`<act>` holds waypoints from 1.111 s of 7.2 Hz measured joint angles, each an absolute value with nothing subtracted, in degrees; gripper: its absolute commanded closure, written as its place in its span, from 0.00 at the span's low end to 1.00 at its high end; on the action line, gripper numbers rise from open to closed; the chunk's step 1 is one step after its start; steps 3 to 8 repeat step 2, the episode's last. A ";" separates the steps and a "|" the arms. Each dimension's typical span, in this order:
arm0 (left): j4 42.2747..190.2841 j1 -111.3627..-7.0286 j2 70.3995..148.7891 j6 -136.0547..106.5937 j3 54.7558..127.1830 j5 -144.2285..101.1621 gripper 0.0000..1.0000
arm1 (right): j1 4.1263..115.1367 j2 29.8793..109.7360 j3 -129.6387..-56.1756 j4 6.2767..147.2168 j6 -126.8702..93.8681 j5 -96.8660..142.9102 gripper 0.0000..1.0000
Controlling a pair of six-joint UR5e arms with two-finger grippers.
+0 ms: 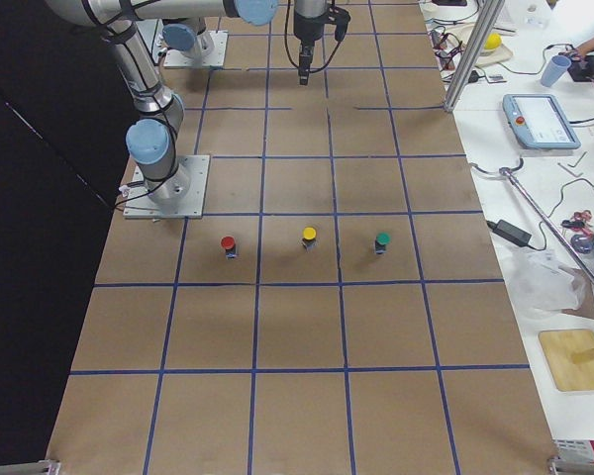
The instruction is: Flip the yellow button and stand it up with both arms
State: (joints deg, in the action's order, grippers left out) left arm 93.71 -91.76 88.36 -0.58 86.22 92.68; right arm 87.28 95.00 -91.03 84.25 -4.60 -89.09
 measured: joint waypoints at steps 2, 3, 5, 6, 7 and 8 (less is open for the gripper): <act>93.69 -91.80 88.45 -0.66 86.40 92.69 0.00 | 87.28 95.15 -91.03 84.13 -4.69 -89.10 0.00; 93.69 -91.80 88.45 -0.66 86.40 92.69 0.00 | 87.28 95.15 -91.03 84.13 -4.69 -89.10 0.00; 93.69 -91.80 88.45 -0.66 86.40 92.69 0.00 | 87.28 95.15 -91.03 84.13 -4.69 -89.10 0.00; 93.69 -91.80 88.45 -0.66 86.40 92.69 0.00 | 87.28 95.15 -91.03 84.13 -4.69 -89.10 0.00; 93.69 -91.80 88.45 -0.66 86.40 92.69 0.00 | 87.28 95.15 -91.03 84.13 -4.69 -89.10 0.00; 93.69 -91.80 88.45 -0.66 86.40 92.69 0.00 | 87.28 95.15 -91.03 84.13 -4.69 -89.10 0.00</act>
